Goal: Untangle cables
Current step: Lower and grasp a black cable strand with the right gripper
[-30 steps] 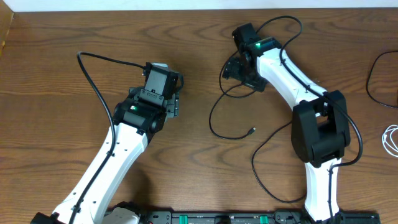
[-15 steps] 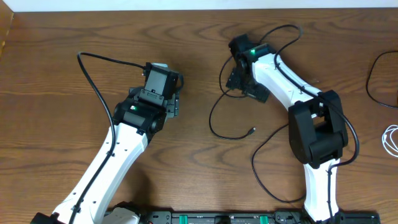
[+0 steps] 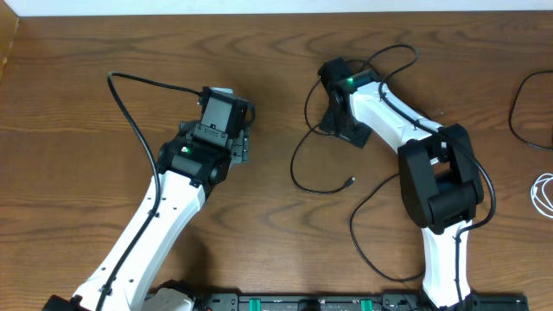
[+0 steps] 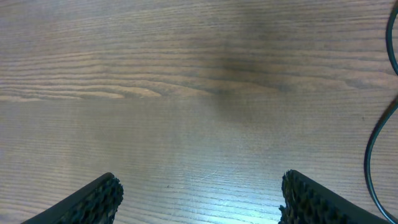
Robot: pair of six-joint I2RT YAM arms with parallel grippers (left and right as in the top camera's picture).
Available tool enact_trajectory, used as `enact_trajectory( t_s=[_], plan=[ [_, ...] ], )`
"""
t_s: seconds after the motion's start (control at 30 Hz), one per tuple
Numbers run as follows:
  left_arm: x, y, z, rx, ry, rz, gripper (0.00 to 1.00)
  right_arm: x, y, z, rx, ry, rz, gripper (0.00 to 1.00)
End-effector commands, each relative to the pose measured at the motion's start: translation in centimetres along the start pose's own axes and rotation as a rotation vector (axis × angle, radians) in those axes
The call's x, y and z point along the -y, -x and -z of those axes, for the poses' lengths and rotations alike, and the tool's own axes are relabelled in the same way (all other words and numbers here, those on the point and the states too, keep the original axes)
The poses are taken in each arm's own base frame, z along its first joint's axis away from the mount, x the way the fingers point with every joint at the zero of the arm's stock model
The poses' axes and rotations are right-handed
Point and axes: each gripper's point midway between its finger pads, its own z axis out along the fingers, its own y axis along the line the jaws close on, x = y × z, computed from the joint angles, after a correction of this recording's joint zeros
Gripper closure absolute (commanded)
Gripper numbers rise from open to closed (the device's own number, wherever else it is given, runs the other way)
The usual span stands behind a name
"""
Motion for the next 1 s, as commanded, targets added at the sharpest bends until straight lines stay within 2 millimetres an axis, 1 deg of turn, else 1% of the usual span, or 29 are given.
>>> enact_trajectory(
  t_s=[0.0,0.07,0.17,0.23,0.3,0.4,0.57,0.7,0.77,0.87,0.97],
  plan=[
    [-0.2,-0.4,-0.3,-0.014,0.009,-0.016,0.17,-0.1,-0.6,-0.3,-0.01,-0.003,0.003,0.3],
    [-0.2,-0.4,-0.3,-0.014,0.009,-0.016,0.17,-0.5,-1.1,-0.3,-0.044,0.025,0.003,0.29],
    [-0.2,-0.4,-0.3,-0.014,0.009,-0.016,0.17,-1.6,-2.6,0.0,-0.148,0.102,0.027,0.27],
    [-0.2,-0.4,-0.3,-0.014,0.009,-0.016,0.17,-1.7,-2.8,0.2,-0.172,0.123,0.041,0.25],
    [-0.2,-0.4,-0.3,-0.014,0.009,-0.016,0.17,-1.8,-2.6,0.3,-0.167,0.135,0.059,0.23],
    [-0.2,-0.4,-0.3,-0.014,0.009,-0.016,0.17,-2.5,-2.3,0.6,-0.157,0.169,0.102,0.23],
    [-0.2,-0.4,-0.3,-0.014,0.009,-0.016,0.17,-3.2,-1.7,1.1,-0.128,0.205,0.096,0.22],
    [-0.2,-0.4,-0.3,-0.014,0.009,-0.016,0.17,-4.2,-1.0,1.2,-0.097,0.242,0.082,0.21],
    [-0.2,-0.4,-0.3,-0.014,0.009,-0.016,0.17,-4.6,-0.4,1.2,-0.068,0.251,0.073,0.21],
    [-0.2,-0.4,-0.3,-0.014,0.009,-0.016,0.17,-4.0,0.6,1.0,-0.011,0.207,0.041,0.21],
    [-0.2,-0.4,-0.3,-0.014,0.009,-0.016,0.17,-3.6,0.7,1.0,0.013,0.178,0.046,0.21]
  ],
)
